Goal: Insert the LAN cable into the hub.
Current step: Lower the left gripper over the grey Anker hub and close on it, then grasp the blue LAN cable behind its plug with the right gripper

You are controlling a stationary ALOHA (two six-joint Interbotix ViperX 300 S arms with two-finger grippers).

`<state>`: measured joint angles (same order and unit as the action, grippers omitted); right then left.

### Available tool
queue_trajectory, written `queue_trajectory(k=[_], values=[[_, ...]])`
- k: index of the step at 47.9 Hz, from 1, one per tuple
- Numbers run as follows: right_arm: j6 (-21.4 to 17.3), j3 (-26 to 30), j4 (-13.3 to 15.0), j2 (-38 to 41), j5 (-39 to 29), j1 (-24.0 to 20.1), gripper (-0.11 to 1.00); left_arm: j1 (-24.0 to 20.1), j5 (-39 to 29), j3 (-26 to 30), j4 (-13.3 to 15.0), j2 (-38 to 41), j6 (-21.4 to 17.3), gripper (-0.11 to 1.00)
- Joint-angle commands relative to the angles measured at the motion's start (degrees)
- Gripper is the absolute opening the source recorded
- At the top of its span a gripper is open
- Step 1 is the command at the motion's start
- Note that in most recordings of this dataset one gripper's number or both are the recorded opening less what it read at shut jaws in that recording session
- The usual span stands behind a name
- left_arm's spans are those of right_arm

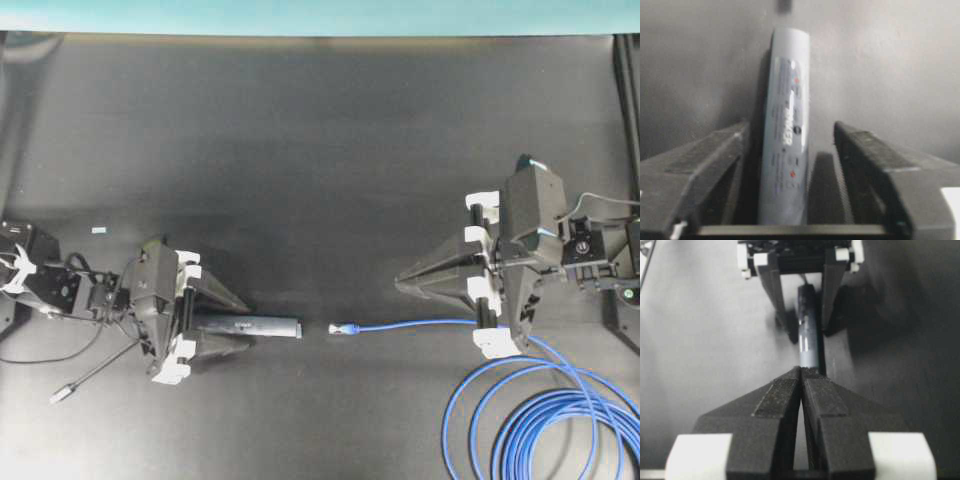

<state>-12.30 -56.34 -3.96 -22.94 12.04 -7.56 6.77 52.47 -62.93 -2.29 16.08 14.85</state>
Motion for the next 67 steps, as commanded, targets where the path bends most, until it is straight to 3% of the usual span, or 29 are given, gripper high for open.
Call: queue_trajectory(k=[1, 6, 15, 20, 25, 31, 38, 43, 53, 67], values=[[-0.53, 0.18, -0.09, 0.09, 0.53, -0.44, 0.0, 0.35, -0.18, 0.26, -0.26, -0.35, -0.44, 0.49], [-1.32, -0.18, -0.09, 0.18, 0.53, -0.44, 0.0, 0.0, -0.88, 0.79, -0.26, -1.93, -1.32, 0.28], [-3.08, -1.32, -0.09, 1.41, 0.35, -0.44, 0.0, -1.41, -5.1, 1.93, -0.26, -7.56, -0.26, 0.29], [-2.99, -1.23, -0.09, 3.43, 0.26, -0.44, 0.01, -2.64, -14.41, 4.75, -0.26, -13.97, -0.09, 0.28], [-2.99, -0.7, 0.18, 6.5, 0.18, -0.44, 0.05, -3.08, -28.83, 8.44, -0.35, -19.69, -1.32, 0.29], [-2.64, 0.97, 0.26, 12.04, 0.18, -0.44, 0.29, -2.64, -43.86, 12.83, -0.35, -23.91, -4.13, 0.29], [-2.37, 3.87, 0.62, 18.98, 0.35, -0.7, 0.67, -2.11, -53.96, 17.14, -0.26, -26.37, -7.03, 0.29], [-0.7, 6.42, 1.58, 23.91, 0.35, -1.32, 0.79, -2.02, -56.95, 18.63, -0.26, -26.46, -7.73, 0.28], [2.99, 10.37, 1.58, 29.97, 0.18, -1.76, 0.76, -1.41, -57.48, 18.81, -0.26, -26.37, -6.94, 0.29], [4.13, 11.51, 1.58, 34.37, -0.26, -2.37, 0.73, -0.88, -57.66, 18.81, -0.26, -26.37, -6.77, 0.29]])
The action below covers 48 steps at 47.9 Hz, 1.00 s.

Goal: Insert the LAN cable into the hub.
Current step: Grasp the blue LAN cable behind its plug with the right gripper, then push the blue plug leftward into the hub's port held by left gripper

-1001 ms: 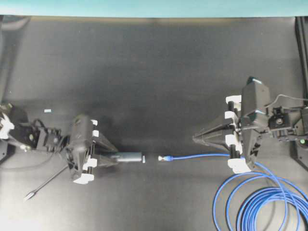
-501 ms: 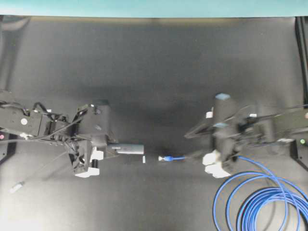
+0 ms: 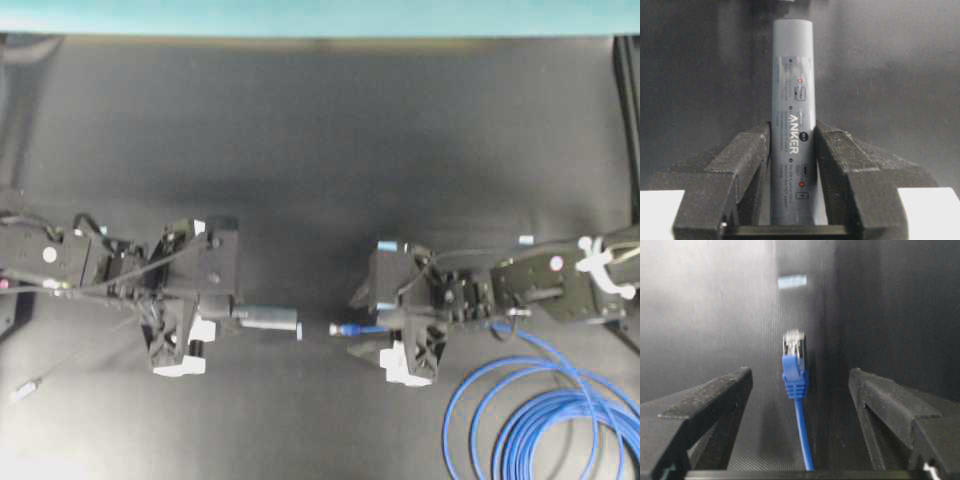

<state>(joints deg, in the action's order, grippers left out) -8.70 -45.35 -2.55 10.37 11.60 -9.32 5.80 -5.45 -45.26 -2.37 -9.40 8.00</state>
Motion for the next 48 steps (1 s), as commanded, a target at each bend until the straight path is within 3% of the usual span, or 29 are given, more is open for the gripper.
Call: queue_trajectory(k=[1, 11, 20, 34, 48], values=[[0.53, 0.62, 0.18, 1.23, 0.09, -0.7, 0.72, 0.09, 0.26, 1.14, -0.18, -0.79, 0.09, 0.28], [0.44, 0.7, 0.09, 2.64, 0.0, -1.85, 0.58, 0.09, 0.26, 1.14, -0.09, -0.88, 0.09, 0.29], [-0.7, 0.53, -0.44, 2.29, -0.26, -2.55, 0.12, 0.09, 0.09, 1.32, -0.18, -0.88, -0.09, 0.29], [-5.8, 0.26, -1.05, -4.66, 1.67, -2.46, 0.13, 0.09, -5.27, 4.75, -0.26, -0.7, -2.46, 0.29], [-5.8, 2.29, -1.05, -5.71, 5.54, -1.67, 0.13, 0.09, -5.27, 5.8, -0.26, 0.18, -3.16, 0.28]])
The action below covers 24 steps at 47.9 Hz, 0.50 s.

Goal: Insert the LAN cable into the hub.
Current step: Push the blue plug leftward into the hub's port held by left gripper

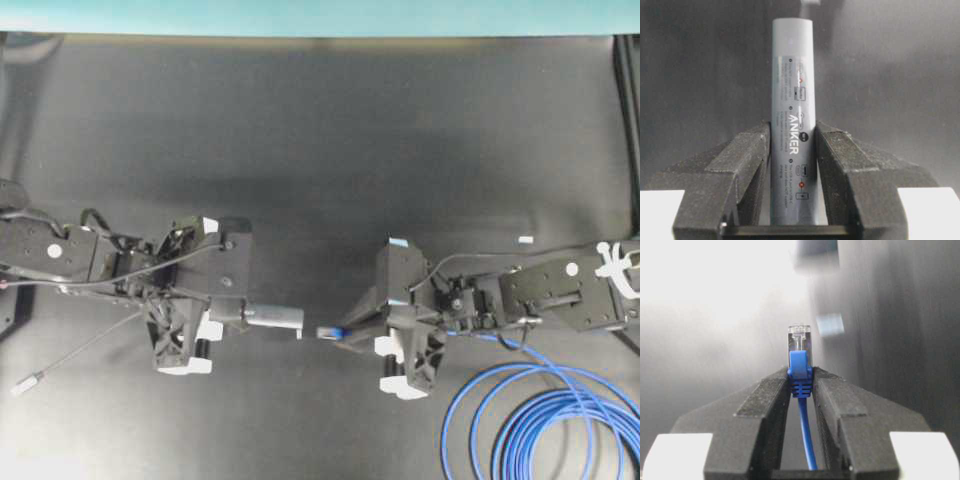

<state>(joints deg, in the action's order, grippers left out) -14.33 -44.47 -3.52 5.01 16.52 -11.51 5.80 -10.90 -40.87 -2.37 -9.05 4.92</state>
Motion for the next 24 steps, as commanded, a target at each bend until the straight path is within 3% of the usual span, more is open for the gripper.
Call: queue_trajectory(k=[1, 24], values=[[-0.09, 1.67, -0.09, -0.35, 0.62, 0.53, 0.13, 0.09, 0.18, 1.49, -0.18, -0.18, -0.09, 0.28], [0.44, 2.81, 0.09, 0.18, 0.44, 1.41, 0.13, 0.44, 0.18, 2.81, -0.26, 0.97, -0.35, 0.29]])
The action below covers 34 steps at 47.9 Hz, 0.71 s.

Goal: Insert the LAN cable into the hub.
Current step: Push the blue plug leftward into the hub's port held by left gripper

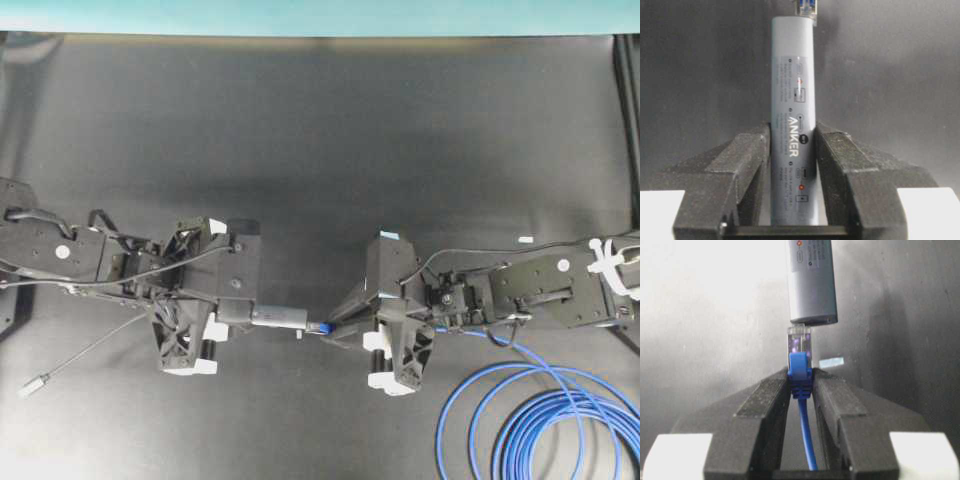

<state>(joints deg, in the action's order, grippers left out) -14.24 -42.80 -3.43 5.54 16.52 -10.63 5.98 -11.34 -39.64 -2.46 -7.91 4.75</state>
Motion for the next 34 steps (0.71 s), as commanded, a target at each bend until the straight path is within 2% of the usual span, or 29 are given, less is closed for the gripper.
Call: queue_trajectory(k=[1, 22, 34], values=[[0.53, 1.14, 0.0, -0.35, 0.44, 0.62, 0.13, 0.35, 0.62, 1.67, -0.18, -0.18, -0.18, 0.29], [1.49, 1.32, 0.0, -0.26, -2.64, 1.41, 0.13, 0.97, -3.43, 6.42, -0.18, 2.46, -4.04, 0.29], [1.76, 1.32, 0.09, -0.26, -0.53, 1.49, 0.13, 0.26, -3.96, 8.35, -0.18, 4.04, -5.63, 0.28]])
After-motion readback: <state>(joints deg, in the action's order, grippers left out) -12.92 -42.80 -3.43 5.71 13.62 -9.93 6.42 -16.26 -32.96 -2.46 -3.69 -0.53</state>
